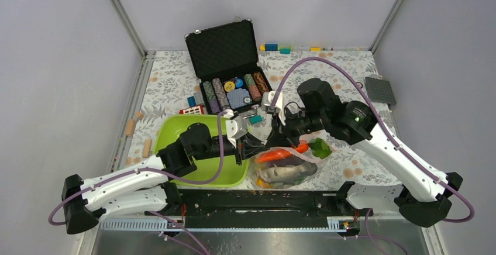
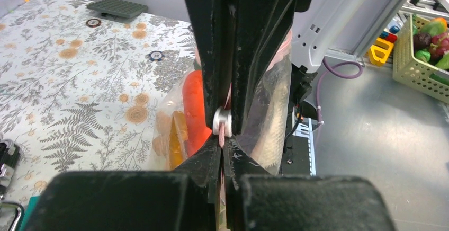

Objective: Place the food in the zip-top bag and seal the zipper
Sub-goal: Zip the zipper food storage bag at the center of the board.

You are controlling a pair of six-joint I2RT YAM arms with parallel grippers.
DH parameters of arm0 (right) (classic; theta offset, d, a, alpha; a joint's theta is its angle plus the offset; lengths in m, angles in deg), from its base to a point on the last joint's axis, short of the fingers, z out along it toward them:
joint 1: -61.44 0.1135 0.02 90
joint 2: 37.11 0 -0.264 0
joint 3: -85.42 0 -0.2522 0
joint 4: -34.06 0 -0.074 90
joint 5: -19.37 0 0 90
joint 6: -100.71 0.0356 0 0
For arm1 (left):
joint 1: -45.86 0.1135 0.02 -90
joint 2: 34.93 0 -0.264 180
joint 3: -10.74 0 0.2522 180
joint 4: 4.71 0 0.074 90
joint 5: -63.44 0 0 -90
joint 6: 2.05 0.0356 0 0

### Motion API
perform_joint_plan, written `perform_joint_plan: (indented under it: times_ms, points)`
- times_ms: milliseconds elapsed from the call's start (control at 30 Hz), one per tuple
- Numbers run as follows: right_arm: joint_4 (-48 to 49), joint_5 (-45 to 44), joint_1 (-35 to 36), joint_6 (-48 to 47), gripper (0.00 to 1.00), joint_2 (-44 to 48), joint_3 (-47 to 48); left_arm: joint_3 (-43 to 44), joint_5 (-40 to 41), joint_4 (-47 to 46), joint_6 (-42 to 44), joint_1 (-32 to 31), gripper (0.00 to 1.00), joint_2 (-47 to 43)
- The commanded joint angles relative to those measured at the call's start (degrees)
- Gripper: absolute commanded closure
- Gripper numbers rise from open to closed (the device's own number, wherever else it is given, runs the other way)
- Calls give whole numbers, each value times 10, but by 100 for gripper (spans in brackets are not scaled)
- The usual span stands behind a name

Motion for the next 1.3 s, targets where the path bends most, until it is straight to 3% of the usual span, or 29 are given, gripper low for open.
perform_joint_plan:
  times_ms: [0, 433, 867, 1267]
  points:
    - [-38, -65, 0, -11, 100, 15, -2, -17, 68, -26, -25, -2, 100, -43]
    - [-86, -237, -5, 6, 100, 79, -26, -66, 162, -32, -43, -2, 100, -109]
    - [-238, -476, -8, 86, 100, 50, 14, -79, 365, -1, -34, -2, 100, -133]
    - [-293, -712, -33, 123, 100, 100, -51, -84, 436, 16, -25, -1, 100, -139]
